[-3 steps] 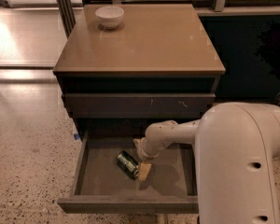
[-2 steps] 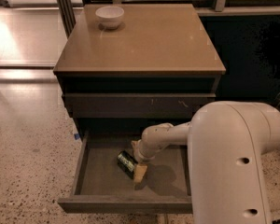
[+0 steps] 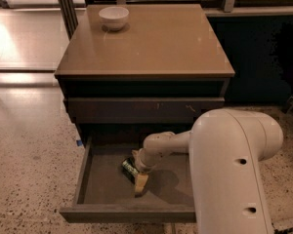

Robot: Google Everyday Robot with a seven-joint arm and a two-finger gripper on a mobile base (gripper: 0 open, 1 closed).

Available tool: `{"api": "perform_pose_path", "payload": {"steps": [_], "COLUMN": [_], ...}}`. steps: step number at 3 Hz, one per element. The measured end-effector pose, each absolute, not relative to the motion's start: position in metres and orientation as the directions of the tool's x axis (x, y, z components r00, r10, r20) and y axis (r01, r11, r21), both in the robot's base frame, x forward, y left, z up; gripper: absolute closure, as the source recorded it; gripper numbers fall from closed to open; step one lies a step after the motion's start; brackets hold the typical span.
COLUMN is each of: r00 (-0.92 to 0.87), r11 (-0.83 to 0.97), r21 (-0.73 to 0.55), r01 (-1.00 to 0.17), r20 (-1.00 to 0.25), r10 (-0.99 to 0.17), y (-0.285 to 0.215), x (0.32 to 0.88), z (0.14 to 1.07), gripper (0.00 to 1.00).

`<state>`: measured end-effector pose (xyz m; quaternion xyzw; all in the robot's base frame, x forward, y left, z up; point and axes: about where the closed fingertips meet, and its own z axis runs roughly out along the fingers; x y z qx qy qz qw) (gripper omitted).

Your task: Pick green can from middle drawer and place on counter

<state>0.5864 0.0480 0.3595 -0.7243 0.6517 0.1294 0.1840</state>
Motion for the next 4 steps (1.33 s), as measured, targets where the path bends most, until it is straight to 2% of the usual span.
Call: {"api": "perform_pose_path", "payload": {"steps": [1,4], "r00": [0.117,0.117], "r11": [-0.083,-0.083], "r21": [-0.098,-0.098], "r01": [-0.992,-0.992], "r20": [-0.427,-0.427], "r10": [-0.896,-0.896], "y": [0.048,0.048], "x": [0.5863,0.5863], "z": [0.3595,0.3594], "gripper": [0.16,0.86]}}
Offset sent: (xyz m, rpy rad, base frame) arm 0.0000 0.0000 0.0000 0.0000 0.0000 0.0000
